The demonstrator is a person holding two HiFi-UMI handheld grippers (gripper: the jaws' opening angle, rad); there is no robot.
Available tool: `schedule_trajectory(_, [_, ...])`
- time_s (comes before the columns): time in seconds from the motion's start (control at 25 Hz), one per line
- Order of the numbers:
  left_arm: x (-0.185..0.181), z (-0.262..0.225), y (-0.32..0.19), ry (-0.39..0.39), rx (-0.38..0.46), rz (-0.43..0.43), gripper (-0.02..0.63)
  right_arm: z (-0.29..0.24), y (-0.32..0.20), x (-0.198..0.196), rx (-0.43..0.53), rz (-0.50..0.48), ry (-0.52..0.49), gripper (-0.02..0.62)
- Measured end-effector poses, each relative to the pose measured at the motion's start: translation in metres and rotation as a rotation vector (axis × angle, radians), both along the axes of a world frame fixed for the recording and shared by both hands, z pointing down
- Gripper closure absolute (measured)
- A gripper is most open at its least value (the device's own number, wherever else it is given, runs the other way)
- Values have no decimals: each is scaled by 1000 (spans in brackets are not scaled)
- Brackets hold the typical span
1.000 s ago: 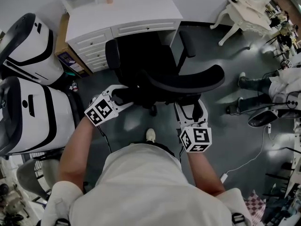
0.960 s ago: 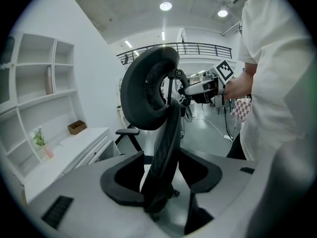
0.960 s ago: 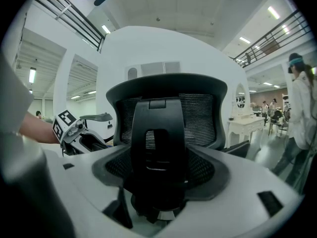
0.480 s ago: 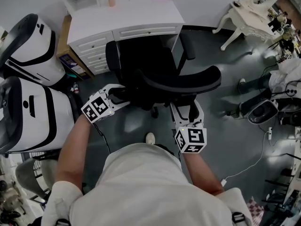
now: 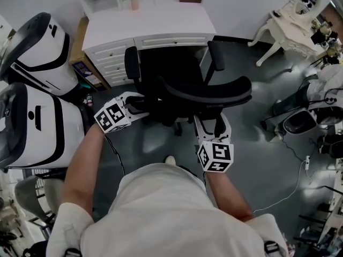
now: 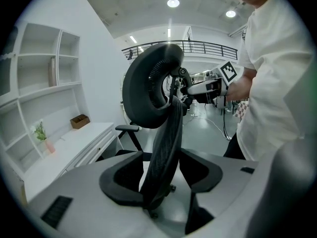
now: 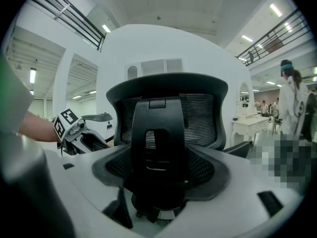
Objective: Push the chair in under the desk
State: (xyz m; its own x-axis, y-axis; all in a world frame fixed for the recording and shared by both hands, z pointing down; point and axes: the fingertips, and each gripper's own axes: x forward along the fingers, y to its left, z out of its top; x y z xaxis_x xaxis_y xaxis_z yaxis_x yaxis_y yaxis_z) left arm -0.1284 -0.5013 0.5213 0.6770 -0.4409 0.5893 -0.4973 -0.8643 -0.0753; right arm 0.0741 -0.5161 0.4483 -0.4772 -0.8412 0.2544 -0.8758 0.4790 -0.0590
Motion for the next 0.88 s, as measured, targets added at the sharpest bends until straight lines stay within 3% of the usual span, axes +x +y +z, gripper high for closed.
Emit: schedule_trajectory(0.88, [-24,1,-65,17,2,-78,357,-1,-64,-23,2,-19,7,285])
